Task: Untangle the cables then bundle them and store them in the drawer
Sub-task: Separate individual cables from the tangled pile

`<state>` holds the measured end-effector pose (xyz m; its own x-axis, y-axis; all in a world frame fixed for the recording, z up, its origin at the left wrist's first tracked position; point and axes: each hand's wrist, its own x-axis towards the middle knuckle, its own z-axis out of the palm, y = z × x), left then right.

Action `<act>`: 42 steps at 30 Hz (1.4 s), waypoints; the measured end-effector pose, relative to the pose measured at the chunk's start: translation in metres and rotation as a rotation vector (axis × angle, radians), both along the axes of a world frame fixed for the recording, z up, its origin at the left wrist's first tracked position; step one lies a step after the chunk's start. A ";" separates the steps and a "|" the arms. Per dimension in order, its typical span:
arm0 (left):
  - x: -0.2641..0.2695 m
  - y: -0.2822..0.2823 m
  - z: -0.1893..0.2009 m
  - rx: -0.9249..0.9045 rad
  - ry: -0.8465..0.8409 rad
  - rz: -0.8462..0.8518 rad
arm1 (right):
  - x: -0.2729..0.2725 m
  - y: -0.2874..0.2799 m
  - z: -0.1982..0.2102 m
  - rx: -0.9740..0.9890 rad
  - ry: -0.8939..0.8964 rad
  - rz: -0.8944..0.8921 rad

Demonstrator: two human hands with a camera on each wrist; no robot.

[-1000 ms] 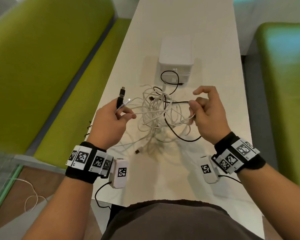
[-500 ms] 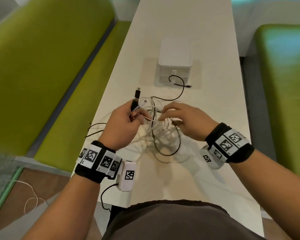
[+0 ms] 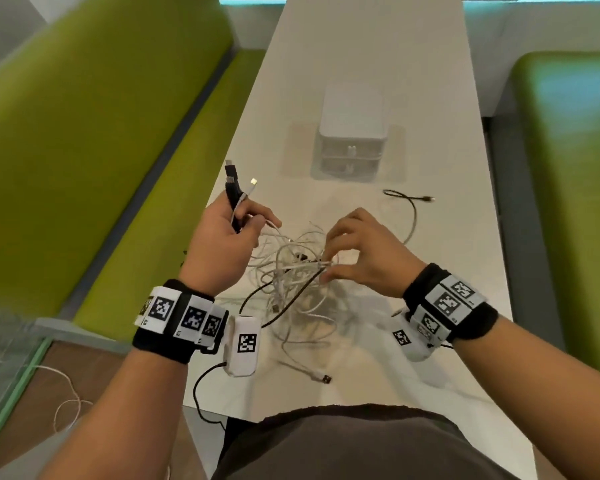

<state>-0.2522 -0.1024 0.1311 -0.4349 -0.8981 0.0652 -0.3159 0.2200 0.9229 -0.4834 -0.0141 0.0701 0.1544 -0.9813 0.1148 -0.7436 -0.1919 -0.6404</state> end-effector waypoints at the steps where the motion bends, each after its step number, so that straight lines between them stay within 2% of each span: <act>1: 0.002 -0.001 -0.001 -0.024 -0.049 0.018 | -0.002 0.002 0.003 -0.016 -0.067 -0.066; 3: 0.005 0.000 -0.003 -0.045 -0.105 0.025 | -0.011 0.005 0.011 -0.001 -0.192 -0.236; 5: 0.007 0.002 -0.007 -0.019 -0.109 -0.010 | -0.018 0.007 0.021 0.036 -0.188 -0.340; 8: 0.002 0.007 -0.009 0.002 -0.126 -0.042 | -0.018 0.009 0.028 0.091 -0.169 -0.326; 12: -0.002 0.003 -0.010 -0.011 -0.188 0.044 | -0.026 0.012 0.027 0.078 -0.445 -0.296; 16: 0.004 0.001 -0.014 -0.035 -0.236 0.044 | -0.031 0.010 0.027 0.086 -0.414 -0.259; 21: 0.006 -0.003 -0.014 -0.072 -0.259 0.097 | -0.036 0.003 0.029 0.091 -0.507 -0.221; 25: 0.022 -0.012 -0.012 -0.096 -0.300 0.215 | -0.048 0.000 0.027 0.064 -0.663 -0.340; 29: 0.023 -0.016 -0.014 -0.042 -0.343 0.165 | -0.056 -0.002 0.028 0.061 -0.573 -0.588; 31: 0.017 -0.013 -0.016 -0.033 -0.363 0.141 | -0.057 -0.001 0.030 0.091 -0.450 -0.702; 32: 0.015 -0.012 -0.016 -0.021 -0.359 0.130 | -0.055 -0.001 0.032 0.118 -0.380 -0.705; 35: 0.006 -0.005 -0.016 0.055 -0.334 0.052 | -0.034 0.004 0.044 0.095 -0.223 -0.527; 38: -0.007 0.007 -0.012 0.067 -0.256 -0.032 | -0.002 0.008 0.056 -0.214 -0.207 -0.334; 39: -0.010 0.010 -0.009 0.058 -0.210 -0.040 | 0.007 0.008 0.057 -0.226 -0.224 -0.249; 42: -0.006 0.006 -0.003 0.007 -0.132 -0.046 | 0.018 0.006 0.046 0.008 -0.099 -0.044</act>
<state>-0.2582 -0.0963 0.1285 -0.4797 -0.8774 -0.0016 -0.4241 0.2303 0.8758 -0.4651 -0.0080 0.1165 0.0998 -0.9878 0.1192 -0.6841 -0.1551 -0.7127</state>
